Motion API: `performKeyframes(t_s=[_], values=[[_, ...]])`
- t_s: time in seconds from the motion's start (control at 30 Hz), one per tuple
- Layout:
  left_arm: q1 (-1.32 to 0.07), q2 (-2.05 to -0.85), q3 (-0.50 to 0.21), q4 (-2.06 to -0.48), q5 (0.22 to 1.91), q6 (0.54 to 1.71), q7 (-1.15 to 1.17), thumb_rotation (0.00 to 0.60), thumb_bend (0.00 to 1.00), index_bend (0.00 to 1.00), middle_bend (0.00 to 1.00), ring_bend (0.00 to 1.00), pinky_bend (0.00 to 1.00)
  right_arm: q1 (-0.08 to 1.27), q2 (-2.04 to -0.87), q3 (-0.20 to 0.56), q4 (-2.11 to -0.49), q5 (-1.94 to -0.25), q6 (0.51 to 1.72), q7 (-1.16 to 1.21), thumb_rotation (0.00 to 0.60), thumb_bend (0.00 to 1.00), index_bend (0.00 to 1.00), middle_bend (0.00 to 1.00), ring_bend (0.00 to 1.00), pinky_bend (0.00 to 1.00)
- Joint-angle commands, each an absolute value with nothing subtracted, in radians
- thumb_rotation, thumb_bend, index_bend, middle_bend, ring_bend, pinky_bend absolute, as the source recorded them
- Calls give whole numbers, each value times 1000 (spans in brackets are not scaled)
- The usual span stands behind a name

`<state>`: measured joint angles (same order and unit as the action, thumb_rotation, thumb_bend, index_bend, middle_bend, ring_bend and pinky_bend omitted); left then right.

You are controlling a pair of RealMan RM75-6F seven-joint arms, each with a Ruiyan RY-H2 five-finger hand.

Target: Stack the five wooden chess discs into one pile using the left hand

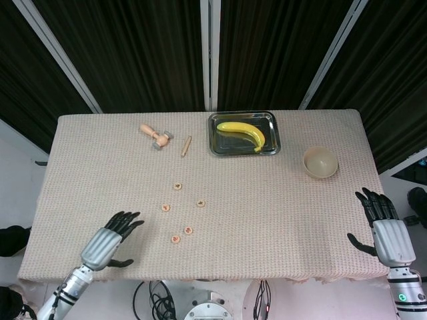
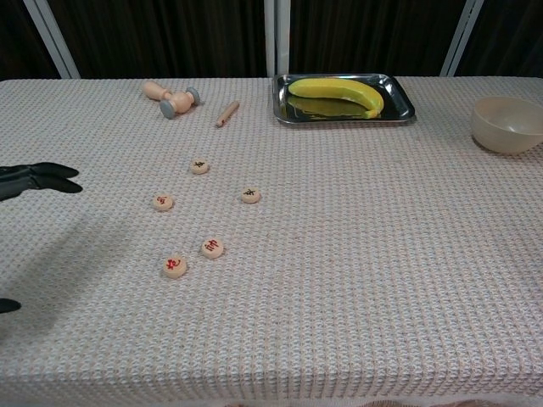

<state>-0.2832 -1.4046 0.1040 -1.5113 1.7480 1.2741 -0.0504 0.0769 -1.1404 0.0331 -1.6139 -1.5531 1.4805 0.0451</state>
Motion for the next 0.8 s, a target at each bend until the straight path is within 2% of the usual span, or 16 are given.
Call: performKeyframes(t_s=[0.03,0.5,0.8], values=[[-313,-1439,104,-1525,1767,1243,-17,600,19,158,22,0,0,77,-1141,33,-1613,-1552,1480,45,600,143,0,0,0,0],[-420,-1580,29,-1487,1701,1125,38,600,114,302,29,0,0,72,-1134,36,-1610,-1550,1490,66,600,144,0,0,0,0],[-441,-1661,16,-1393,1674,1126,55,600,232,361,50,0,0,75,-1132,40,-1607,-1544,1482,73,600,144,0,0,0,0]])
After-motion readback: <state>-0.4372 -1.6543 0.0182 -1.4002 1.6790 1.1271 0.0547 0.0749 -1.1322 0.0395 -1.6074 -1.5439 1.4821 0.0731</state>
